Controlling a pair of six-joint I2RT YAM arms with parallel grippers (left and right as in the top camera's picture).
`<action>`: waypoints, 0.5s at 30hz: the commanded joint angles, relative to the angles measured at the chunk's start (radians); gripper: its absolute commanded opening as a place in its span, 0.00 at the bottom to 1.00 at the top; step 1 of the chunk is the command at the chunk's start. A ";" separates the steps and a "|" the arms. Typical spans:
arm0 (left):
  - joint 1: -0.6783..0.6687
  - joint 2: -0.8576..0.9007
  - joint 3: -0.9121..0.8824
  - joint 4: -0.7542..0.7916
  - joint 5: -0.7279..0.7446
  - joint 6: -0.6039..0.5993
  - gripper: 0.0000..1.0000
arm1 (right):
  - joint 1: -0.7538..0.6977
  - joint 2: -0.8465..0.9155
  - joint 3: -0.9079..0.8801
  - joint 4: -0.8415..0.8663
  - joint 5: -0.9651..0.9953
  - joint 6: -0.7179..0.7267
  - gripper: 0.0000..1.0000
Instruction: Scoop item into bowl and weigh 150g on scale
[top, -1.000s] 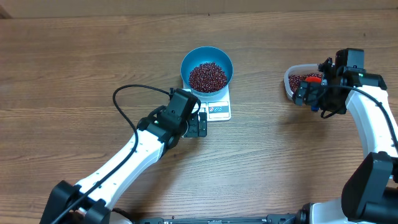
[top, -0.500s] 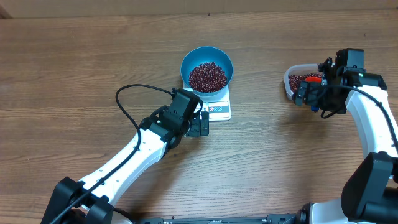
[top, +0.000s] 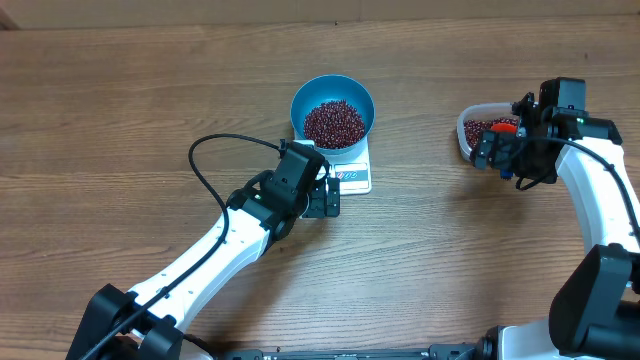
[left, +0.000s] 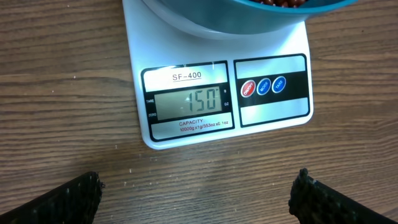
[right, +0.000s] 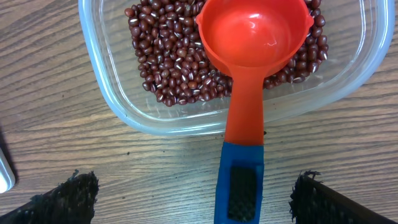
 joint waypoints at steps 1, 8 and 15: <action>-0.005 0.007 -0.007 0.003 -0.020 0.012 1.00 | -0.003 0.005 0.027 0.005 0.005 -0.008 1.00; -0.009 0.007 -0.007 0.012 -0.016 0.000 1.00 | -0.003 0.005 0.027 0.005 0.005 -0.008 1.00; -0.009 0.007 -0.007 0.012 -0.016 -0.004 1.00 | -0.003 0.005 0.027 0.005 0.005 -0.008 1.00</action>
